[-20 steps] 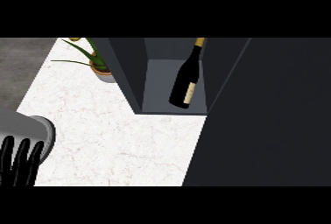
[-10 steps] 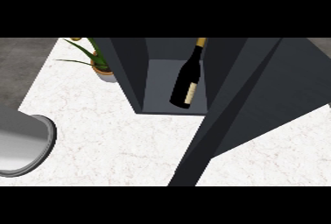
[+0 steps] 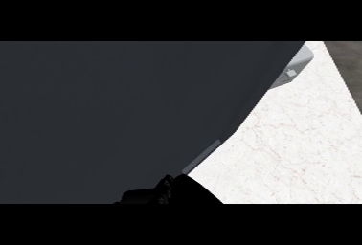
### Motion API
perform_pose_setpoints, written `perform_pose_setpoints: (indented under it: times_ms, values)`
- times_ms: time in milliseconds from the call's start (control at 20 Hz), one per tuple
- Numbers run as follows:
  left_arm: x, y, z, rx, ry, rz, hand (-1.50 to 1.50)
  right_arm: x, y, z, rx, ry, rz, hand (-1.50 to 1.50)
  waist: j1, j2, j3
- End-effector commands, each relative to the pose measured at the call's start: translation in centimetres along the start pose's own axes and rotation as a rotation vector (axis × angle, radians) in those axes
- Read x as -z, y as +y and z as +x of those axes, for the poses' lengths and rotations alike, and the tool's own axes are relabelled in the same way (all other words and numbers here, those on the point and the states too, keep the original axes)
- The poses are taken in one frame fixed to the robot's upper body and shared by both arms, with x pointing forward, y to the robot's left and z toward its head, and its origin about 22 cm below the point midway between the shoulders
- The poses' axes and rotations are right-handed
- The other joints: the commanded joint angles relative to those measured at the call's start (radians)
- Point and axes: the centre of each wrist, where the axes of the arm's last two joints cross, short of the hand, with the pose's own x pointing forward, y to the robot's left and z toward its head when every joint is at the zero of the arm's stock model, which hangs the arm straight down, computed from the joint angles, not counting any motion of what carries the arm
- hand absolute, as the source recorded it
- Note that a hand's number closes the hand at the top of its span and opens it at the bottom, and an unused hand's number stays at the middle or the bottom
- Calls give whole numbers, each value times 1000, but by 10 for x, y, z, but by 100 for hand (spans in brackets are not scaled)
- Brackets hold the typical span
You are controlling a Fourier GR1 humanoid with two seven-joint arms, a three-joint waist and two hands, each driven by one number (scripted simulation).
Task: Pick up the wine, place it into the cabinet and close the cabinet
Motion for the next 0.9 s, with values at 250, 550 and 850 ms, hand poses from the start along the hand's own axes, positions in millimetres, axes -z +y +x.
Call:
perform_pose_setpoints:
  times_ms: [250,550,850]
  values:
    - [-10,6,9,-11,4,4,-150,78,-28,-3,-40,27,-94,150,-6,5,1]
    - [10,3,28,-19,22,-38,-150,123,-64,-15,-106,43,-160,150,-8,8,2]
    - [8,-4,4,-34,77,-51,-150,137,-98,-41,-131,49,-206,150,-26,10,2]
